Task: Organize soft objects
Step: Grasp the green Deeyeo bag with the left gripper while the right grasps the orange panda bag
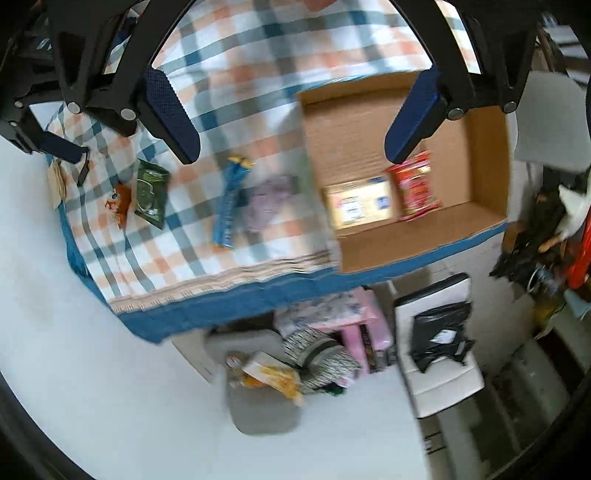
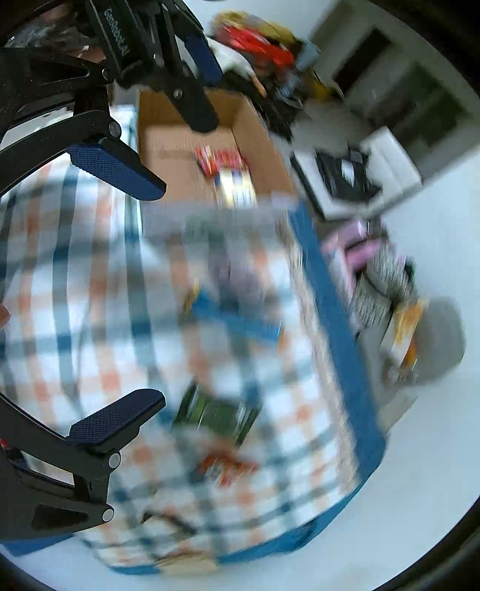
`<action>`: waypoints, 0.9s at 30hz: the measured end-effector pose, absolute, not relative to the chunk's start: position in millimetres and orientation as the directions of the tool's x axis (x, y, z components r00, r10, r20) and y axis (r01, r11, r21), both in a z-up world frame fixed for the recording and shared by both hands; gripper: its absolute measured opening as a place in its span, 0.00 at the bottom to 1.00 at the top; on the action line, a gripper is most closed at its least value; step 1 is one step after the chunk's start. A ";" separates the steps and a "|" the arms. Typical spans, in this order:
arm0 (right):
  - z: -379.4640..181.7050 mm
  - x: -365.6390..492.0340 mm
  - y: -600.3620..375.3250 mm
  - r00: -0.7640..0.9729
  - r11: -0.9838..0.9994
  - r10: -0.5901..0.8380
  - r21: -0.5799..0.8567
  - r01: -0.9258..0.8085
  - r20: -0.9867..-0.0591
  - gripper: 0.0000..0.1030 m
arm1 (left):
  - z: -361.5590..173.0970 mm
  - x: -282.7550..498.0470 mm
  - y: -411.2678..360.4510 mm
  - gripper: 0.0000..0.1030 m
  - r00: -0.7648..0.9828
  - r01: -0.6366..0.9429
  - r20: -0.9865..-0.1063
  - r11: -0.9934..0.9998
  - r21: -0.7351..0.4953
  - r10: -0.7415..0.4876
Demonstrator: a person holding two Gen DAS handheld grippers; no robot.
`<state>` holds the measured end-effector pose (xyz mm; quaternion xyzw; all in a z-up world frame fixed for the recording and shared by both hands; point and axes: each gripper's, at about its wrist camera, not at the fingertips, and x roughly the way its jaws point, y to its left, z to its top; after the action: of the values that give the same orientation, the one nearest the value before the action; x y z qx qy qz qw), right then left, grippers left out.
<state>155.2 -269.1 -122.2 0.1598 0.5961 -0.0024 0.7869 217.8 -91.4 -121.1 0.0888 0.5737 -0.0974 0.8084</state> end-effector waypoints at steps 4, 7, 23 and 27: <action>-154.4 154.8 -346.9 0.245 0.921 0.133 0.211 0.327 -0.960 1.00 | -161.3 235.8 -148.3 1.00 0.255 0.301 -0.966 0.953 0.037 -0.043; -183.0 157.0 -398.5 0.205 0.894 0.113 0.189 0.407 -0.972 1.00 | -192.0 246.9 -184.7 1.00 0.202 0.310 -0.979 0.950 0.029 -0.036; -298.9 178.4 -557.1 0.093 0.758 0.246 0.251 0.602 -0.965 1.00 | -380.5 264.5 -363.6 0.91 -0.116 0.525 -0.987 0.851 0.035 0.112; -326.6 193.1 -558.6 0.070 0.746 0.298 0.278 0.605 -0.952 1.00 | -385.7 266.5 -348.2 0.54 -0.137 0.512 -0.985 0.859 0.017 0.101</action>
<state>193.1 -558.6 -326.6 0.3362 0.6717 -0.1185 0.6495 266.5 -348.2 -385.7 0.2082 0.7358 -0.1649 0.6229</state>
